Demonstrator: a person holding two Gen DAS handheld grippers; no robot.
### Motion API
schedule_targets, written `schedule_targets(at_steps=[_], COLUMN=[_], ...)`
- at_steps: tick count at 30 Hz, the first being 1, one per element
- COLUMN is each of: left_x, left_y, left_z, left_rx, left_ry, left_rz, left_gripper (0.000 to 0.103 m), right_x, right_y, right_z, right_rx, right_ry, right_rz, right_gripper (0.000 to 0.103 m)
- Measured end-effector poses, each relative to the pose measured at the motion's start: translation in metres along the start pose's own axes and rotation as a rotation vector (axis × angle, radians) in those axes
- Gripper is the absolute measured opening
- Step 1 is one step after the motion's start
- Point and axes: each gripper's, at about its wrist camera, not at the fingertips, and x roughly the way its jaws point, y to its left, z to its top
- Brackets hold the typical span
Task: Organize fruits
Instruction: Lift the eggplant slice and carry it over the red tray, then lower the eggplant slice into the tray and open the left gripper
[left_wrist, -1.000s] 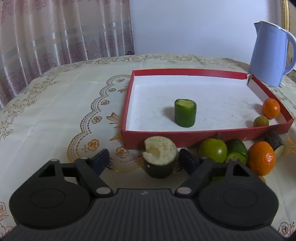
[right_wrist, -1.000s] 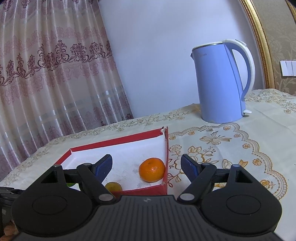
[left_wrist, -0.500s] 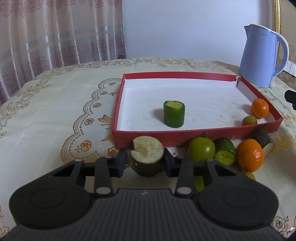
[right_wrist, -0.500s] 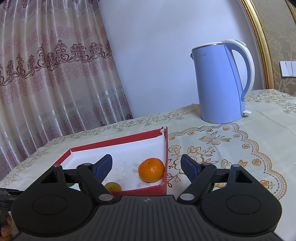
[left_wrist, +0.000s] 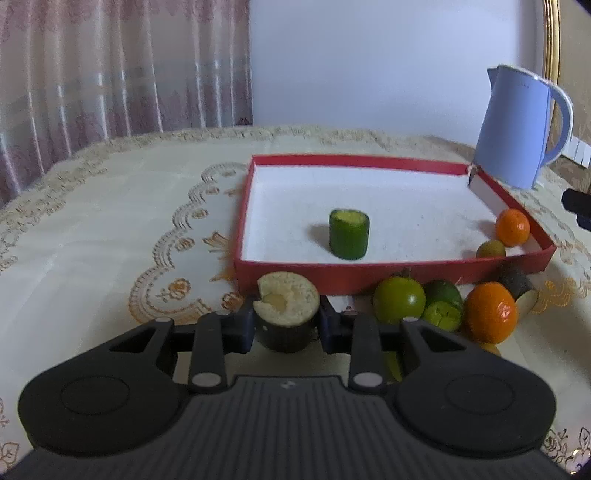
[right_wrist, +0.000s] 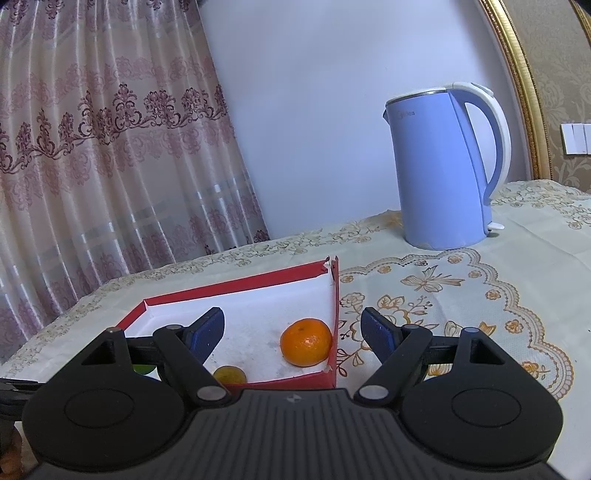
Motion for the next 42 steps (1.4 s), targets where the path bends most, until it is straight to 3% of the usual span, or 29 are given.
schedule_targets(at_steps=[6,17,35,37,39,42], left_x=[-0.018,-0.039,0.043,0.046,0.044,0.041], left_y=[-0.002,-0.032,-0.025,-0.022,-0.021,-0.022], left_z=[0.011,0.069,0.065,0.063,0.063,0.064], left_rx=[0.006,0.067,0.017,0.000,-0.008,0.004], left_ry=[-0.054,-0.211,-0.078,-0.076,-0.101,-0.110], left_rz=[0.034,0.081,0.159,0.172,0.184,0.170], left_gripper=[0.030,0.030,0.031,0.060,0.065,0.065], right_x=[-0.002,-0.003,-0.001,0.000,0.002,0.004], right_y=[0.000,0.001,0.004,0.004,0.004,0.004], right_z=[0.000,0.001,-0.002,-0.002,-0.003,-0.003], right_rx=[0.001,0.004,0.002,-0.003,-0.004,-0.007], right_ry=[-0.002,-0.006,0.007,0.008,0.013,0.018], right_rz=[0.002,0.001,0.003,0.001,-0.003,-0.005], right_gripper=[0.081,0.081,0.081,0.081,0.081,0.081])
